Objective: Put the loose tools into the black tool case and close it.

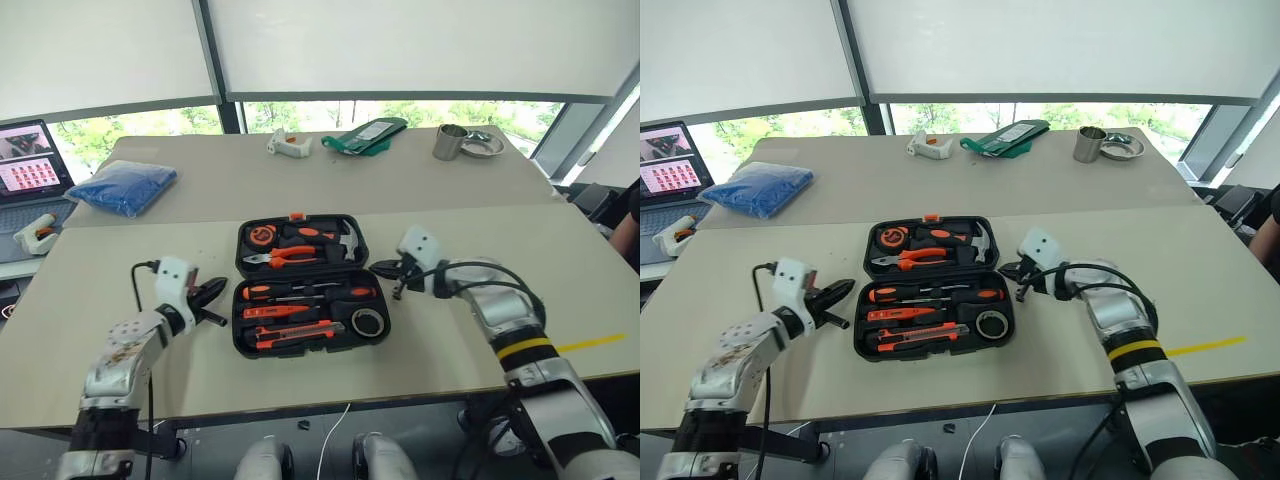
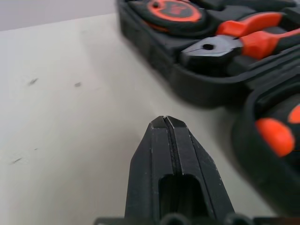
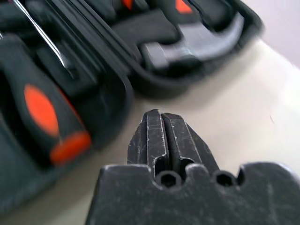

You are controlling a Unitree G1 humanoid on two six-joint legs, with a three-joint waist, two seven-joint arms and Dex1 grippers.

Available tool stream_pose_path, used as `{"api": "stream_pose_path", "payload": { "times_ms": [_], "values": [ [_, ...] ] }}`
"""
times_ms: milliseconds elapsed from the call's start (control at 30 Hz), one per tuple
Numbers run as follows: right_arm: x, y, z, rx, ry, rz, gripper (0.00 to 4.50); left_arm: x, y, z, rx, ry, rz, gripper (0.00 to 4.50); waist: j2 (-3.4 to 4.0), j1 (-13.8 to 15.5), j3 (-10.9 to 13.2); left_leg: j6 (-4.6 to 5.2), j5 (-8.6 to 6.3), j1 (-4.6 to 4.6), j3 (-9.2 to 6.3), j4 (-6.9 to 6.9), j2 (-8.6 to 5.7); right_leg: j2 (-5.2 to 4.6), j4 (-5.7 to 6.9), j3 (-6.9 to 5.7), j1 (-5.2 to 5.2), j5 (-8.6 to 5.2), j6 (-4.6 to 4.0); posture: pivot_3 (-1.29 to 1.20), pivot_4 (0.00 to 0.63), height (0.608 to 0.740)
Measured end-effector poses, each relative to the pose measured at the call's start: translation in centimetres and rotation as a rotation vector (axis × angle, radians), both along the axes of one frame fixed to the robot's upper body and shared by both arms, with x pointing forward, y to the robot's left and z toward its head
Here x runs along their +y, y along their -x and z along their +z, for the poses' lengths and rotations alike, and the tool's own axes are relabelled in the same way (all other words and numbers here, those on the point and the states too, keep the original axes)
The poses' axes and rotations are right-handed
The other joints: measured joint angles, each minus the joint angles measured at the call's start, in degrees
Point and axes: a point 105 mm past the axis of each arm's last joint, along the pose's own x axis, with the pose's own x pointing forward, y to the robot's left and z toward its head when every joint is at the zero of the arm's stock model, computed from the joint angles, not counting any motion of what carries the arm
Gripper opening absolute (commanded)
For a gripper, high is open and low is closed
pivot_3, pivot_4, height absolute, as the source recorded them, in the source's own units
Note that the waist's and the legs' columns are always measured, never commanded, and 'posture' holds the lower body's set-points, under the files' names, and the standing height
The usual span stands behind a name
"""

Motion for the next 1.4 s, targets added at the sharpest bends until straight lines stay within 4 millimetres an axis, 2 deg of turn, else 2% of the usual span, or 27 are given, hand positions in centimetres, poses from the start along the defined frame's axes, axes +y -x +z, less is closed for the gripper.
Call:
{"api": "stream_pose_path", "payload": {
  "times_ms": [267, 467, 667, 833, 867, 933, 967, 1000, 1033, 1133, 1167, 1267, 1300, 1400],
  "values": [
    [-0.1, 0.0, 0.2, 0.009, -0.005, 0.042, 0.1, -1.1, -0.3, -0.3, 0.058, -0.034, -0.113, 0.0, 0.0, 0.1, 0.0, 0.02, 0.0, -0.03, 0.0, -0.02, -0.01, -0.03, -0.03, -0.01, 0.0, 0.0, 0.0, 0.0, 0.15, 0.74],
    [-1.1, 2.6, -0.1, 0.074, -0.012, 0.064, 0.1, -2.7, 1.2, -0.5, 0.083, -0.055, -0.272, 0.0, 0.01, 0.5, 0.0, 0.1, -0.1, -0.07, 0.02, -0.08, 0.0, -0.09, -0.09, -0.03, -0.01, -0.06, 0.09, 0.0, 0.15, 0.74],
    [-2.0, 5.0, -0.6, 0.142, -0.016, 0.045, 0.1, -3.4, 2.2, -0.8, 0.091, -0.061, -0.335, 0.0, 0.0, 0.8, 0.0, 0.17, -0.18, -0.07, 0.03, -0.07, -0.03, -0.1, -0.15, -0.03, 0.0, -0.08, 0.11, 0.0, 0.15, 0.74],
    [-2.4, 5.4, -0.6, 0.152, -0.043, 0.013, 0.1, -3.3, 1.9, -0.7, 0.083, -0.064, -0.335, 0.0, 0.0, 1.0, 0.0, 0.08, -0.09, -0.05, -0.01, -0.01, -0.02, -0.06, -0.12, -0.02, 0.0, -0.13, 0.19, 0.0, 0.15, 0.74],
    [-2.4, 5.4, -0.6, 0.156, -0.058, 0.006, 0.34, -3.2, 1.7, -0.7, 0.085, -0.063, -0.329, 0.0, -0.01, 1.0, 0.0, 0.07, -0.05, -0.04, -0.02, -0.01, -0.02, -0.05, -0.11, -0.02, -0.01, -0.12, 0.2, 0.0, 0.15, 0.74],
    [-2.6, 5.6, -0.3, 0.182, -0.093, -0.011, 0.8, -2.7, 1.4, -0.7, 0.087, -0.057, -0.309, 0.51, -0.01, 1.0, 0.0, 0.04, 0.01, -0.05, -0.03, -0.01, 0.0, -0.04, -0.05, -0.02, -0.04, -0.11, 0.18, 0.0, 0.15, 0.74],
    [-2.8, 5.9, 0.0, 0.193, -0.096, -0.011, 1.16, -2.5, 1.4, -0.5, 0.09, -0.063, -0.32, 0.59, -0.04, 1.0, 0.0, 0.03, 0.02, -0.07, -0.04, 0.0, 0.02, -0.02, -0.02, -0.02, -0.08, -0.11, 0.17, 0.0, 0.15, 0.74],
    [-3.4, 6.4, 0.3, 0.203, -0.079, -0.005, 1.61, -2.0, 1.7, -0.1, 0.099, -0.085, -0.345, 1.05, -0.05, 1.0, 0.0, 0.02, 0.03, -0.07, -0.04, -0.01, 0.02, -0.01, -0.01, -0.03, -0.09, -0.1, 0.14, 0.0, 0.15, 0.74],
    [-4.1, 6.8, 0.7, 0.208, -0.063, -0.004, 1.87, -1.1, 2.0, 0.3, 0.116, -0.119, -0.368, 1.32, -0.05, 1.0, 0.0, 0.02, 0.03, -0.05, -0.04, -0.04, 0.04, 0.0, -0.02, -0.03, -0.09, -0.11, 0.13, 0.0, 0.15, 0.74],
    [-5.2, 6.9, 2.1, 0.188, -0.074, -0.036, 2.96, 0.7, 2.6, 1.1, 0.163, -0.159, -0.374, 2.51, -0.05, 0.6, 0.0, 0.02, 0.02, -0.02, -0.04, -0.06, 0.05, 0.0, -0.03, 0.02, -0.1, -0.16, 0.21, 0.0, 0.15, 0.74],
    [-5.6, 6.9, 2.5, 0.193, -0.047, -0.075, 3.22, 1.4, 2.8, 1.2, 0.195, -0.157, -0.359, 2.72, -0.05, 0.6, 0.0, 0.02, 0.02, -0.02, -0.05, -0.05, 0.05, -0.01, -0.02, 0.03, -0.11, -0.19, 0.25, 0.0, 0.15, 0.74],
    [-6.0, 6.4, 3.7, 0.245, -0.066, -0.176, 4.35, 2.1, 3.2, 1.4, 0.29, -0.084, -0.331, 3.97, -0.09, 0.4, 0.1, 0.0, 0.04, -0.03, -0.05, -0.01, 0.07, -0.02, 0.0, 0.04, -0.13, -0.17, 0.23, 0.0, 0.15, 0.74],
    [-5.6, 6.3, 4.5, 0.278, -0.122, -0.19, 4.5, 2.0, 3.2, 1.7, 0.317, -0.04, -0.323, 4.32, -0.12, 0.4, 0.1, 0.01, 0.07, -0.03, -0.07, -0.01, 0.08, -0.01, 0.02, 0.05, -0.13, -0.15, 0.22, 0.0, 0.15, 0.74],
    [-4.3, 6.1, 5.8, 0.425, -0.216, -0.222, 4.5, 1.5, 2.1, 3.3, 0.368, 0.029, -0.273, 4.42, -0.18, 0.5, 0.1, 0.02, 0.18, -0.03, -0.13, -0.01, 0.05, 0.0, 0.09, 0.05, -0.11, -0.11, 0.18, 0.0, 0.15, 0.74]
  ]
}}
